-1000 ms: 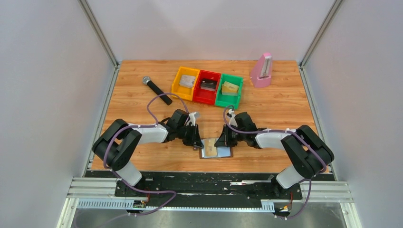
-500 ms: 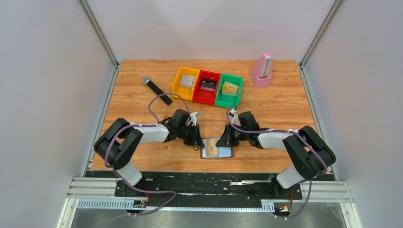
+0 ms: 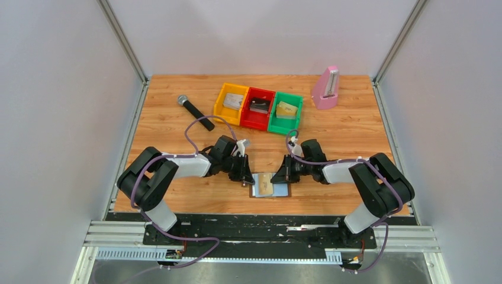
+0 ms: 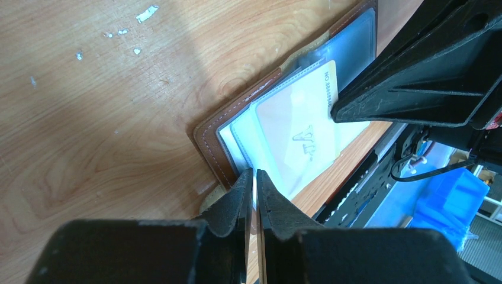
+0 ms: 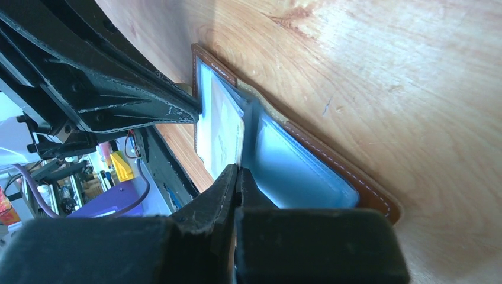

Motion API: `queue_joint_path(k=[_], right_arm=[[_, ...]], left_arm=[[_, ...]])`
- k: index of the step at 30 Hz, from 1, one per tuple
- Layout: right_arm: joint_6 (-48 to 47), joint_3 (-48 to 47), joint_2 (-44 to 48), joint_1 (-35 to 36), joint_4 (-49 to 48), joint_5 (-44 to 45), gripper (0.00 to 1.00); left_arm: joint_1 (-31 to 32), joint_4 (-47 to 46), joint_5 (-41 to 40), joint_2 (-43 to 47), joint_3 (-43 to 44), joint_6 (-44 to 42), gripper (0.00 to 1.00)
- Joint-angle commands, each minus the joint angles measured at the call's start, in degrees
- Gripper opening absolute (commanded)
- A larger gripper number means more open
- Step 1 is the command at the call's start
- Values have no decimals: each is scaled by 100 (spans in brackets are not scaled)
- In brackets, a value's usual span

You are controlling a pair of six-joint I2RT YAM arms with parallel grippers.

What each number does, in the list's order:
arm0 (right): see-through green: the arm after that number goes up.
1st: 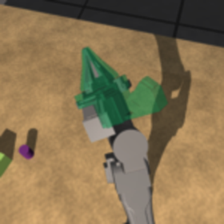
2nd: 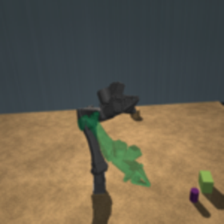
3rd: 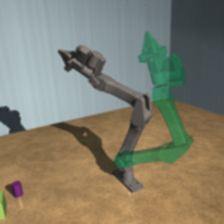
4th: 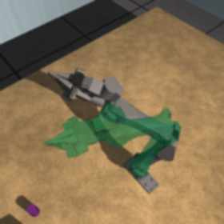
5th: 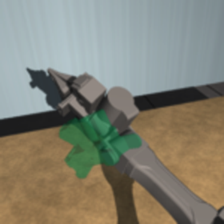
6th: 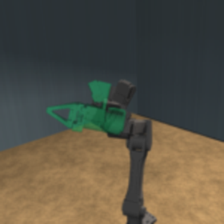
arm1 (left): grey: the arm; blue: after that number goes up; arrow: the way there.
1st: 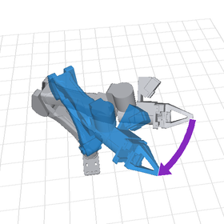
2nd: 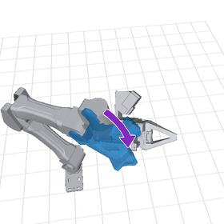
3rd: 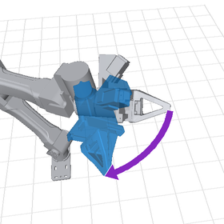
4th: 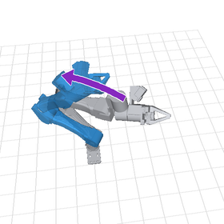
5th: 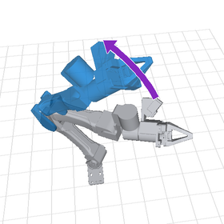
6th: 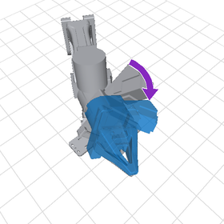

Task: Take the credit cards out of the card holder
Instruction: Remove the credit card from the card holder.

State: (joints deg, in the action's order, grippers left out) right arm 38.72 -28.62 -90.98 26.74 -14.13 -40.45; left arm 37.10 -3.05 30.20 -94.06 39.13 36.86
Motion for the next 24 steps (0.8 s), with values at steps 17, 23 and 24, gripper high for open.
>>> queue_joint_path(k=[17, 23, 24], right_arm=[[-56, 152, -245, -196, -501, -552, 0], [-295, 55, -17, -260, 197, -144, 0], [-315, 69, 43, -319, 234, -177, 0]], left_arm=[[9, 458, -375, -193, 10, -267, 14], [8, 503, -400, -181, 0, -292, 14], [8, 501, -405, -182, -6, -297, 14]])
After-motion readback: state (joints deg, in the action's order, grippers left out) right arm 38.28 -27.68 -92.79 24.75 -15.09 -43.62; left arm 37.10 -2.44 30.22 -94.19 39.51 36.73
